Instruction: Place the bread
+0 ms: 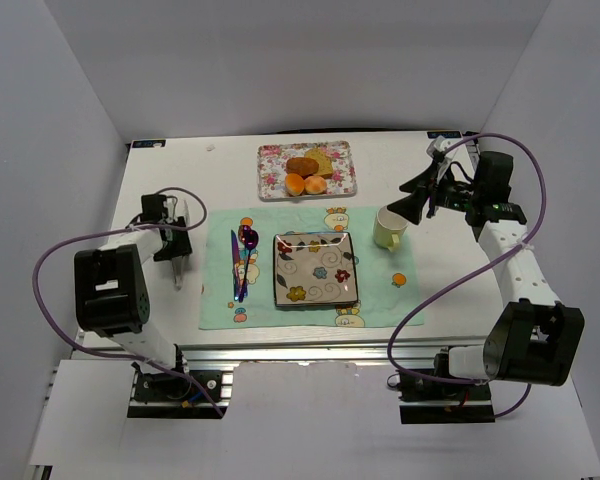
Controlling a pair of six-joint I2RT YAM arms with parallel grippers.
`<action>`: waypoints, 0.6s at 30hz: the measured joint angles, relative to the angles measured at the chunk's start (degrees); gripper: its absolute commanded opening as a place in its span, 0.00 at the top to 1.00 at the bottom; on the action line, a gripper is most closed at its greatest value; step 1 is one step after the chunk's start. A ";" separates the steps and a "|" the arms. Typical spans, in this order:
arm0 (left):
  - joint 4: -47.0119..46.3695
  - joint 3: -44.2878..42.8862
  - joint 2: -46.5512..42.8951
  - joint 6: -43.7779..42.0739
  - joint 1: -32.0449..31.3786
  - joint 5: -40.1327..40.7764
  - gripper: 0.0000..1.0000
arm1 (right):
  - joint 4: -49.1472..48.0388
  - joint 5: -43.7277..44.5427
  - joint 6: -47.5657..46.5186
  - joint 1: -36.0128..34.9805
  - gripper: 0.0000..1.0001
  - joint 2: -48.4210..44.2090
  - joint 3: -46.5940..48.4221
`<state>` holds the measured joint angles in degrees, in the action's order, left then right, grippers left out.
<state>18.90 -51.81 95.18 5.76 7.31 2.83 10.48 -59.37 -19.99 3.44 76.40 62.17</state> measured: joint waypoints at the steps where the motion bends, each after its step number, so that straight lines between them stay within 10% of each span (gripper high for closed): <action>1: -0.85 0.39 -0.15 -0.11 0.92 -0.98 0.52 | 0.00 0.00 0.07 0.04 0.25 0.00 0.00; 8: -4.22 2.58 -1.46 0.94 5.16 -7.02 0.80 | -0.33 -0.35 0.52 0.48 0.26 0.17 0.07; 18: -2.45 -0.15 -11.04 15.87 -2.43 -15.76 0.58 | -1.03 -0.90 1.51 1.77 0.25 0.39 0.94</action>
<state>16.45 -51.96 84.14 21.63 4.89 -12.93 9.45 -60.27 -18.48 5.21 76.79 63.11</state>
